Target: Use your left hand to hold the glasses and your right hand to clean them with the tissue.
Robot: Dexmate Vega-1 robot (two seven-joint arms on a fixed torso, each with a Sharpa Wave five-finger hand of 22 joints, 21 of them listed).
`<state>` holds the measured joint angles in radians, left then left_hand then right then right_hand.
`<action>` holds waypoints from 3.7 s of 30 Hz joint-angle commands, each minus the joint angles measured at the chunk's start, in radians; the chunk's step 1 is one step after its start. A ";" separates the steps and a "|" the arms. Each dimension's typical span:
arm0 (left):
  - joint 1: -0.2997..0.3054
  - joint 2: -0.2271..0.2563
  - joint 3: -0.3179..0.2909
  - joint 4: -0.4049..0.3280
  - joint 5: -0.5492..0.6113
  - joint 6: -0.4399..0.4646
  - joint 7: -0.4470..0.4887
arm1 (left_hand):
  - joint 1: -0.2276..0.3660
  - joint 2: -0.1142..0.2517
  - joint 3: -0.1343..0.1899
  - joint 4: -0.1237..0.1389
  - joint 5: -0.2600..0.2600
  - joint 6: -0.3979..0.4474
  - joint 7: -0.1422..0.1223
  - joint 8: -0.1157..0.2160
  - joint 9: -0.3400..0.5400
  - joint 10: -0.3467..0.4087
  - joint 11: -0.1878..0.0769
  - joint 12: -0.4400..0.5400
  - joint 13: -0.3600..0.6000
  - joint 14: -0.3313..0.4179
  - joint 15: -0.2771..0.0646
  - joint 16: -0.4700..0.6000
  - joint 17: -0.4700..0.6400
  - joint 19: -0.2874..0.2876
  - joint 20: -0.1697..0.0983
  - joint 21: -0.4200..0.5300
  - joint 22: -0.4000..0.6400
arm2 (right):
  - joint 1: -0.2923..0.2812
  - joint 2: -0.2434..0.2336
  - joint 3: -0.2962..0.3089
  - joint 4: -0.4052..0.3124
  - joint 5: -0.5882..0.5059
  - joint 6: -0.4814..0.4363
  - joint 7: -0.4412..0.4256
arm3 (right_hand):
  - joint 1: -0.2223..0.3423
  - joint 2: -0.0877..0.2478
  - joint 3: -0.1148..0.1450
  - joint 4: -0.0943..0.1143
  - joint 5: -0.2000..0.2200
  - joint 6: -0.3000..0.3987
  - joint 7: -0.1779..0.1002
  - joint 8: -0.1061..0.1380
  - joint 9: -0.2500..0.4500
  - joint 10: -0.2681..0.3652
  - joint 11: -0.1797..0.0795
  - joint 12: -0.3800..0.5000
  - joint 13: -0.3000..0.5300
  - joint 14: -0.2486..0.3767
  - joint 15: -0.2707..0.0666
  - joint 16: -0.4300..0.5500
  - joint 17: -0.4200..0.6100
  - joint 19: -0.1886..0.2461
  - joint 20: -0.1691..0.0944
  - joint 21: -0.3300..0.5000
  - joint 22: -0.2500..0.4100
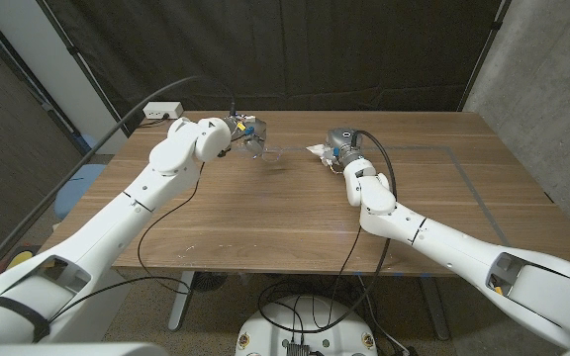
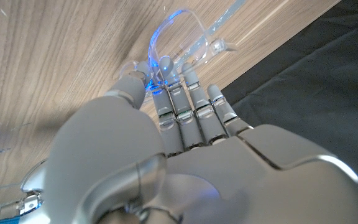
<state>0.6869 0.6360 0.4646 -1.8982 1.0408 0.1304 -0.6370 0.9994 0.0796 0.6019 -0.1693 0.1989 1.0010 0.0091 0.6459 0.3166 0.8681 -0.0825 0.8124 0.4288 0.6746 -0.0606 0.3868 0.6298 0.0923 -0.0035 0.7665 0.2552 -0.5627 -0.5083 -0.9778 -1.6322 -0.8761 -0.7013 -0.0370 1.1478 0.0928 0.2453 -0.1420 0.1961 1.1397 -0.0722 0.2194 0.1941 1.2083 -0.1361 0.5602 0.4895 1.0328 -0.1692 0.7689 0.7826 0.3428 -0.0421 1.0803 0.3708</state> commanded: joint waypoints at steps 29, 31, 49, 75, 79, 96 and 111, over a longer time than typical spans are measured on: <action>0.154 -0.067 -0.080 0.134 0.025 -0.039 0.307 | 0.013 -0.040 -0.040 0.012 -0.026 0.097 -0.057 -0.094 -0.045 0.010 -0.069 -0.094 -0.097 0.039 -0.162 0.038 0.020 0.034 -0.009 0.043 -0.025 | 0.053 0.013 -0.045 0.019 -0.029 -0.047 0.204 | -0.021 0.035 -0.014 0.015 0.003 -0.022 -0.044 -0.016 0.009 -0.044 0.011 -0.060 -0.027 -0.030 -0.065 -0.058 -0.038 -0.039 -0.057 0.032 -0.041; 0.156 -0.069 -0.081 0.141 0.021 -0.039 0.307 | 0.012 -0.041 -0.041 0.014 -0.025 0.094 -0.057 -0.102 -0.053 0.005 -0.073 -0.103 -0.103 0.037 -0.160 0.036 0.018 0.031 -0.007 0.043 -0.027 | 0.061 0.014 -0.049 0.020 -0.030 -0.051 0.223 | -0.023 0.037 -0.013 0.015 0.003 -0.024 -0.043 -0.016 0.009 -0.050 0.017 -0.065 -0.029 -0.036 -0.064 -0.067 -0.045 -0.041 -0.055 0.033 -0.044; 0.133 -0.044 -0.084 0.114 0.000 -0.043 0.208 | -0.244 -0.160 -0.217 0.150 0.024 -0.547 -0.151 -0.454 -0.119 -0.440 -0.029 -0.504 -0.202 -0.345 -0.060 -0.145 -0.082 -0.130 0.032 0.009 -0.054 | 0.115 0.019 -0.085 0.021 -0.041 -0.089 0.381 | -0.298 -0.060 -0.073 0.090 0.050 -0.577 -0.088 -0.045 -0.003 -0.673 0.044 -0.377 -0.248 -0.413 -0.015 -0.559 -0.374 -0.205 0.021 0.055 -0.185; 0.199 -0.061 -0.215 0.087 -0.168 -0.071 0.413 | -0.333 -0.134 -0.272 0.211 0.043 -0.789 -0.155 -0.464 -0.114 -0.650 -0.014 -0.603 -0.192 -0.538 0.003 -0.197 -0.160 -0.243 0.072 -0.049 -0.063 | -0.004 -0.037 0.198 -0.047 0.435 0.163 0.187 | -0.887 -0.068 -0.347 0.315 0.069 -0.946 -0.020 -0.027 0.000 -1.054 0.156 -0.353 -0.291 -0.922 0.224 -0.584 -0.489 -0.586 0.144 -0.191 -0.188; 0.213 -0.066 -0.250 0.097 -0.235 -0.098 0.444 | -0.342 -0.125 -0.274 0.218 0.043 -0.823 -0.160 -0.469 -0.114 -0.668 -0.009 -0.608 -0.192 -0.546 0.004 -0.196 -0.167 -0.244 0.071 -0.051 -0.063 | -0.047 -0.027 0.282 -0.016 0.604 0.275 0.133 | -0.906 -0.068 -0.356 0.314 0.068 -0.949 -0.019 -0.027 0.000 -1.061 0.152 -0.353 -0.292 -0.940 0.232 -0.585 -0.492 -0.600 0.143 -0.202 -0.189; 0.220 -0.040 -0.395 0.288 -0.853 -0.416 0.390 | -0.516 -0.116 -0.357 0.305 0.019 -1.047 -0.228 -0.468 -0.124 -0.873 0.012 -0.630 -0.216 -0.707 0.030 -0.210 -0.249 -0.312 0.098 -0.112 -0.067 | -0.117 0.011 0.398 0.121 0.961 0.691 -0.024 | -0.900 -0.036 -0.355 0.278 0.071 -0.963 -0.020 -0.028 -0.004 -1.077 0.156 -0.352 -0.298 -1.017 0.178 -0.591 -0.543 -0.552 0.059 -0.230 -0.198; 0.269 0.032 -0.420 0.334 -1.107 -0.471 0.343 | -0.535 -0.116 -0.367 0.309 0.021 -1.054 -0.229 -0.464 -0.126 -0.893 0.006 -0.627 -0.224 -0.729 0.023 -0.210 -0.272 -0.313 0.084 -0.121 -0.068 | -0.177 0.033 0.454 0.093 1.039 0.741 -0.204 | -0.870 -0.032 -0.355 0.249 0.066 -0.901 -0.017 -0.013 -0.006 -1.064 0.140 -0.348 -0.305 -1.071 0.217 -0.591 -0.601 -0.644 0.093 -0.319 -0.200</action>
<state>0.9164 0.6205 0.0726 -1.5970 0.1113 -0.2835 -0.2764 0.4653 -0.0312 0.2371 0.1392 0.2165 -0.0469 -0.2191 0.1773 0.1905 -0.0185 -0.0788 0.1817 0.2043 -0.0472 -0.0356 0.1804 0.3574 -0.1681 0.0854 0.6465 0.1860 -0.6971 -0.4812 -0.5626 -1.5128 0.1031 0.0118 -0.1147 0.2649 0.0597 -0.1088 0.1128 0.2659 0.2191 -0.0926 0.1966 0.1859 0.1386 0.0154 0.2044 0.1858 -0.0248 0.0344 0.1773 0.1880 -0.1727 0.0163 0.7760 0.1673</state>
